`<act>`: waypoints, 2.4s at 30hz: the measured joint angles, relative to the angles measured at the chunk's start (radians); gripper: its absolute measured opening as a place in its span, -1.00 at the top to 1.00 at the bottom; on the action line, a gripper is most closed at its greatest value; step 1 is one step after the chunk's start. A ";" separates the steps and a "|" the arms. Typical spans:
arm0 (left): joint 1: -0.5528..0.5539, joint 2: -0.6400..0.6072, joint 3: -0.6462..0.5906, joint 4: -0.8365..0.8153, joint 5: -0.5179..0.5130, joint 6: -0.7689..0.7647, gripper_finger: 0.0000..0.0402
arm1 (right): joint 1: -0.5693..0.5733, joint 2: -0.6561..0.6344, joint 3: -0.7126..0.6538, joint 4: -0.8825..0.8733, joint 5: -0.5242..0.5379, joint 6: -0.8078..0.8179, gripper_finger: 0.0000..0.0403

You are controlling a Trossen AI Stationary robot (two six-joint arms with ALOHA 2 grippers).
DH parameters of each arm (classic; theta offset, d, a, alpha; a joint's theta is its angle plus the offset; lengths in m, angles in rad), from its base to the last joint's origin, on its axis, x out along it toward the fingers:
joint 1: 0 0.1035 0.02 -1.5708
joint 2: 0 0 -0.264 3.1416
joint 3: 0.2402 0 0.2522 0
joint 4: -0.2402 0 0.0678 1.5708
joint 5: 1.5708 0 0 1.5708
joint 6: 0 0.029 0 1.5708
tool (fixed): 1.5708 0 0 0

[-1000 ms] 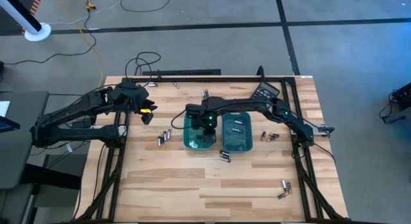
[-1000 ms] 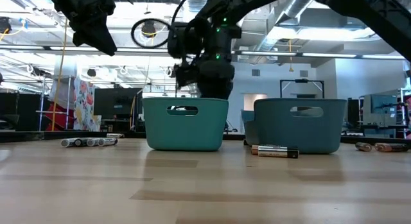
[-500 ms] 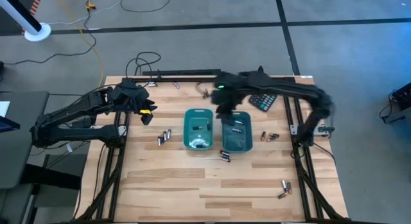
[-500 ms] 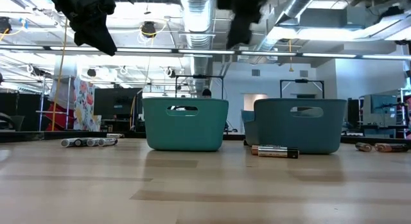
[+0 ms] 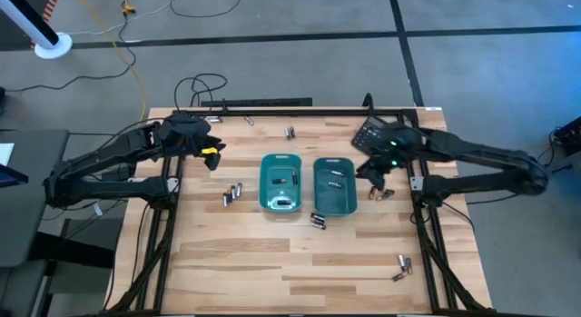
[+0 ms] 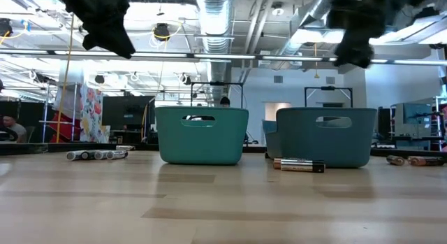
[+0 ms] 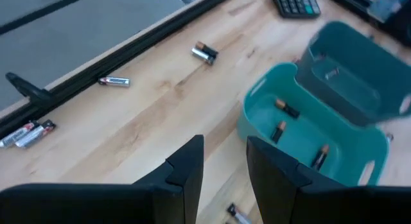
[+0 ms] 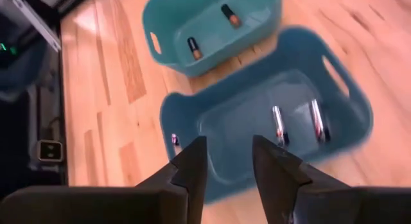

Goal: Sort batteries
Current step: Put the silver battery into the blue bin

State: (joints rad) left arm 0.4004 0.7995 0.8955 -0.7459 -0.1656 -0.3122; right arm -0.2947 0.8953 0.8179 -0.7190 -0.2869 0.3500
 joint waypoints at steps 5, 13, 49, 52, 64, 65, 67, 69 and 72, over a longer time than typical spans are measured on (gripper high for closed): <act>0.000 0.075 0.000 0.062 -0.010 -0.033 0.43 | 0.000 -0.211 -0.154 0.008 0.003 0.083 0.32; 0.000 0.254 0.000 0.183 -0.007 -0.052 0.43 | 0.000 -0.482 -0.312 -0.004 0.004 0.174 0.32; 0.547 0.860 0.001 0.291 0.048 -0.114 -0.40 | -0.036 -0.613 -0.344 0.004 0.312 0.372 0.32; 0.546 0.891 0.004 0.328 0.039 -0.122 -0.40 | -0.059 -0.612 -0.344 0.004 0.313 0.383 0.32; 0.536 0.900 0.008 0.357 -0.010 -0.186 -0.43 | -0.093 -0.612 -0.344 0.002 0.313 0.383 0.32; 0.536 0.901 0.008 0.363 -0.017 -0.204 -0.46 | -0.093 -0.612 -0.344 0.002 0.313 0.383 0.32; 0.536 0.902 0.007 0.388 -0.049 -0.276 -0.52 | -0.092 -0.612 -0.344 0.002 0.313 0.383 0.32; 0.536 0.904 0.014 0.383 -0.066 -0.318 -0.57 | -0.092 -0.612 -0.344 0.001 0.312 0.383 0.32; 0.541 0.906 0.016 0.383 -0.080 -0.293 -0.59 | -0.092 -0.612 -0.344 -0.001 0.310 0.383 0.32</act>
State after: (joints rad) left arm 0.9413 1.7054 0.9119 -0.3632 -0.2458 -0.6053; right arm -0.3870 0.2829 0.4736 -0.7197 0.0235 0.7334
